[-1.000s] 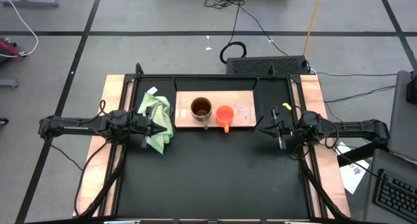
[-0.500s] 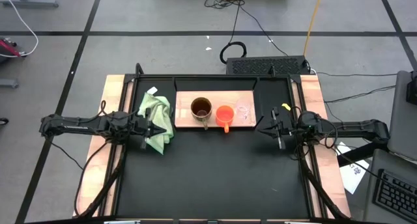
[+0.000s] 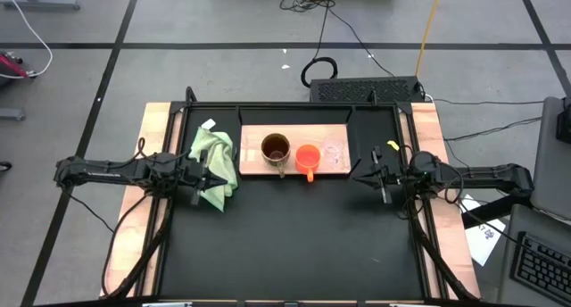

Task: Stack small to large cups/mugs on shelf
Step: Return to Home Position

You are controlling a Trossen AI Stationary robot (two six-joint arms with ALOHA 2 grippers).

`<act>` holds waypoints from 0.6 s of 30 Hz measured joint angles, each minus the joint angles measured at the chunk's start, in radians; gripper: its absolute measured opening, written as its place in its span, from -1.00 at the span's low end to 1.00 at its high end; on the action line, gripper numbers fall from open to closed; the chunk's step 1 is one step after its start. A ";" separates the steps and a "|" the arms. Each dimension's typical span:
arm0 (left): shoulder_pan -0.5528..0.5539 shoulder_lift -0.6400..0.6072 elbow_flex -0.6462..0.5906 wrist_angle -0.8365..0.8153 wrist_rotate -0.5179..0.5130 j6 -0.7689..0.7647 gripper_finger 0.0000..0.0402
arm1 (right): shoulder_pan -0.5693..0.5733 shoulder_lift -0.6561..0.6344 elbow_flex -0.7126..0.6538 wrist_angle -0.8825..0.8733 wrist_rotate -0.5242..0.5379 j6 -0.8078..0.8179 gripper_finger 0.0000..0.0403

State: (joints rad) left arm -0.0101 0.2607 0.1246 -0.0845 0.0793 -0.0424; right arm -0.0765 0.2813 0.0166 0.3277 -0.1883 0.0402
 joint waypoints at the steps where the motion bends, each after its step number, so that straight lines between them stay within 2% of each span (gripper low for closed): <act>1: 0.000 0.000 0.000 0.000 -0.001 -0.007 -0.99 | 0.000 0.000 0.000 0.000 0.000 0.000 -1.00; 11: 0.000 0.000 0.000 0.003 -0.001 0.017 -0.88 | 0.000 0.000 0.000 -0.002 0.000 0.000 -1.00; 18: 0.000 0.000 0.000 0.005 -0.001 0.016 -0.87 | 0.000 0.000 0.000 -0.010 0.000 0.001 -1.00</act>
